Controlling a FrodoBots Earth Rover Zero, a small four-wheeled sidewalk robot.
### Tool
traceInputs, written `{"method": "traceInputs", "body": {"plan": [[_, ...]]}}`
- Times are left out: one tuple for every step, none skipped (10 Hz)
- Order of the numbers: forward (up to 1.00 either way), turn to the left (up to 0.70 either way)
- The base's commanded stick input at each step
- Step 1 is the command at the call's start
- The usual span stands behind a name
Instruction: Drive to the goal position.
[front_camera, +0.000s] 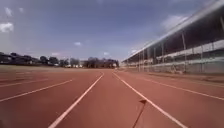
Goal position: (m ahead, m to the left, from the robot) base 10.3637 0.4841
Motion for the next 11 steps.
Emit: {"method": "traceInputs", "body": {"plan": [[0.7, 0.0], [0.7, 0.0], [0.7, 0.0], [0.7, 0.0], [0.7, 0.0], [0.7, 0.0], [0.7, 0.0], [0.7, 0.0], [0.7, 0.0], [0.7, 0.0], [0.7, 0.0]]}}
